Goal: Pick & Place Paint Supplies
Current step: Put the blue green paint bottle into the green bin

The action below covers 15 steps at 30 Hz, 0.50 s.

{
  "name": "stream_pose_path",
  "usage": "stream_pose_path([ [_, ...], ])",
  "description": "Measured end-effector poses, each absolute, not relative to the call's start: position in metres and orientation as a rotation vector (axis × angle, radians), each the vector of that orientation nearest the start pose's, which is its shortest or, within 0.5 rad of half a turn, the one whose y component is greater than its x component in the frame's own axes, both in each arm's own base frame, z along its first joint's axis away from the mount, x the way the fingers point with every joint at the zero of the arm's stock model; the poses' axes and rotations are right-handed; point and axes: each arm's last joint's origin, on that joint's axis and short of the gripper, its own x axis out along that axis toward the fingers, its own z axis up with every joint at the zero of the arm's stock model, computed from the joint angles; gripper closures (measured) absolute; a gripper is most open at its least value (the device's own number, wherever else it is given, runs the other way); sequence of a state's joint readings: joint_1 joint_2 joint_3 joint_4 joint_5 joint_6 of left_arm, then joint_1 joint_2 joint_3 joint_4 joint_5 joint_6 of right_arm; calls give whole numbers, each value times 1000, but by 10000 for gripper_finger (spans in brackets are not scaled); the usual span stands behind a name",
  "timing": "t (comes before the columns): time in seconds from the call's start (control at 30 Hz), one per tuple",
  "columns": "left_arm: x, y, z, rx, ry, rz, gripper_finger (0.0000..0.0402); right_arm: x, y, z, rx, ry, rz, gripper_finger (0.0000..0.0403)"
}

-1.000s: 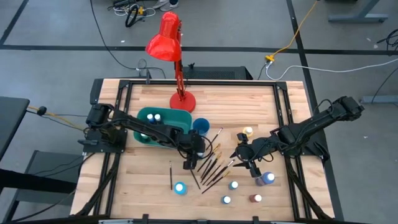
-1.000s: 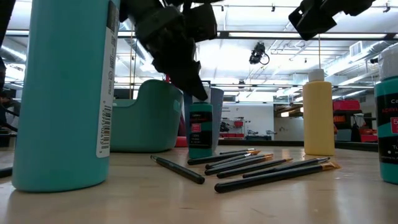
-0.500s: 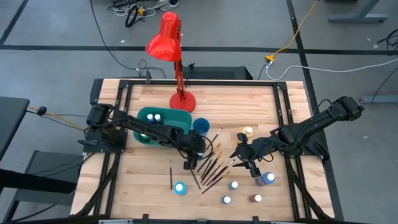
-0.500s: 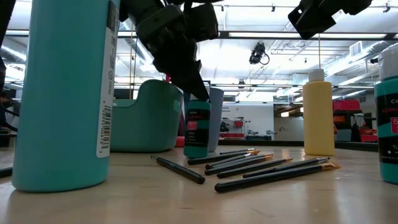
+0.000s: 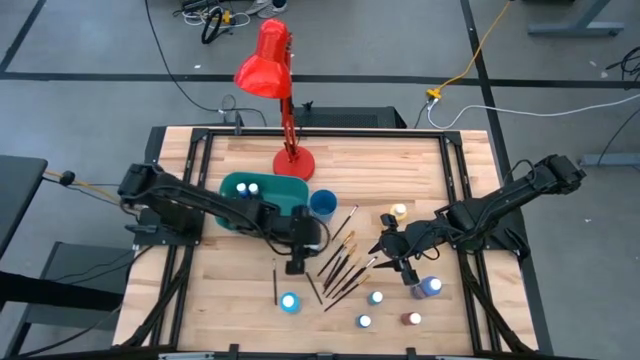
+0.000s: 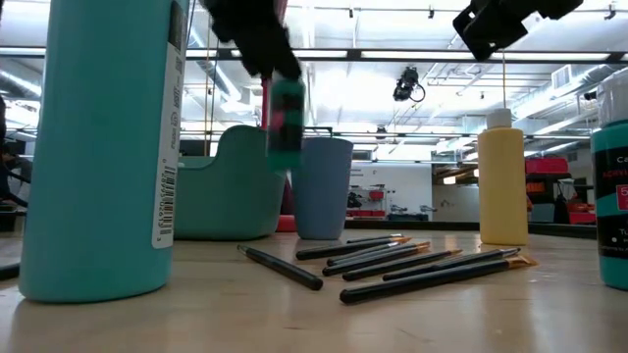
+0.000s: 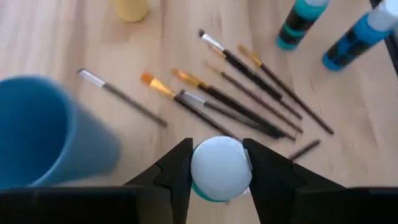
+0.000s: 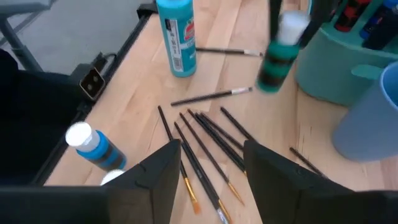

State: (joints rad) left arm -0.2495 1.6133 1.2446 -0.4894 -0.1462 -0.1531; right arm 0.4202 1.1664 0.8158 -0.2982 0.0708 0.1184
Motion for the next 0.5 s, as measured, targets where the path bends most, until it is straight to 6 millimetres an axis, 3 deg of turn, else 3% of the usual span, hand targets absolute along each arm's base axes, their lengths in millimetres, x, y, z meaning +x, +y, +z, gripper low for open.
stream_pose_path([
  [0.2,298,-86,295,79,830,62,271,225,98,260,-47,645,299,218],
  [0.37,266,-83,298,105,936,180,266,227,99,259,-41,639,299,218],
  [0.5,252,-81,293,92,922,170,265,229,100,259,-47,626,302,218],
])
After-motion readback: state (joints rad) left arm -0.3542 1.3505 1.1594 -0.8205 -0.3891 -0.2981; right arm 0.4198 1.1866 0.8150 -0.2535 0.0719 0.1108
